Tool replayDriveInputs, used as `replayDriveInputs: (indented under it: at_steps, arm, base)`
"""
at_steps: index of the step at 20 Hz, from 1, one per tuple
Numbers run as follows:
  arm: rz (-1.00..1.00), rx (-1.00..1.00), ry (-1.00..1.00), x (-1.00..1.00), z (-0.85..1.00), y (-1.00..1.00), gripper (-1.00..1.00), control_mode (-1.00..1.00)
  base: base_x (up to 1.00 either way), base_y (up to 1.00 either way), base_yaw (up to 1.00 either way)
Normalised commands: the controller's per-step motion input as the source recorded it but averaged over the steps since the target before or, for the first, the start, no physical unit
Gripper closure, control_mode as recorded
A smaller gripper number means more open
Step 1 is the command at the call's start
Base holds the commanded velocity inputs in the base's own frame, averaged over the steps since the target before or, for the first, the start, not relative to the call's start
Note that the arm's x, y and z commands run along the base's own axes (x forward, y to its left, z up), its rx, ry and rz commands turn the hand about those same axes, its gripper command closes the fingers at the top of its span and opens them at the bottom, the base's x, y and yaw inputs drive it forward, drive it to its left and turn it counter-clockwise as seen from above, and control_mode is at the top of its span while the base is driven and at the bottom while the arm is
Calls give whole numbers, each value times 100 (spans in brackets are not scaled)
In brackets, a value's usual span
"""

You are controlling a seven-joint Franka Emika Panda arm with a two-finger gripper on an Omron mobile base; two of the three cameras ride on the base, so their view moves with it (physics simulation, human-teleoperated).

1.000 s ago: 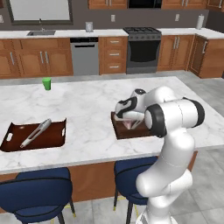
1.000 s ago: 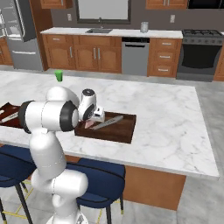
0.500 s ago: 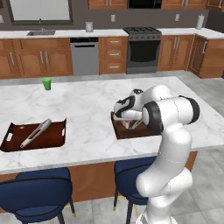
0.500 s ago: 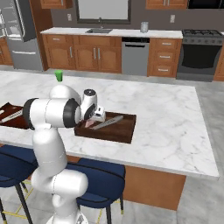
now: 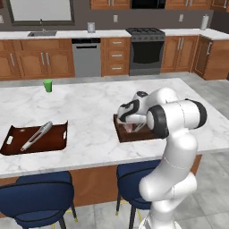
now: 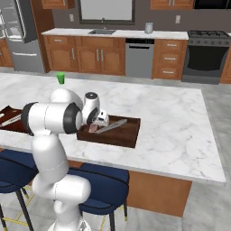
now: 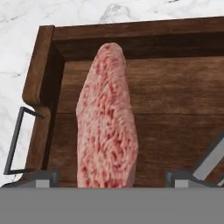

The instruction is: Gather the lime and eggplant from the fridge and place them on a tray on the dining counter. Then gather the steak and fish from the fridge and place them on the other tray.

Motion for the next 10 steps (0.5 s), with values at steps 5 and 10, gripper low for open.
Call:
replayDriveInputs:
  at_steps: [5, 10]
  arm:
    - [-10, -12, 2, -12, 61, 8, -100, -100]
    - [-5, -10, 0, -32, 87, 21, -100, -100]
  base:
    - [0, 0, 0]
    - [0, 0, 0]
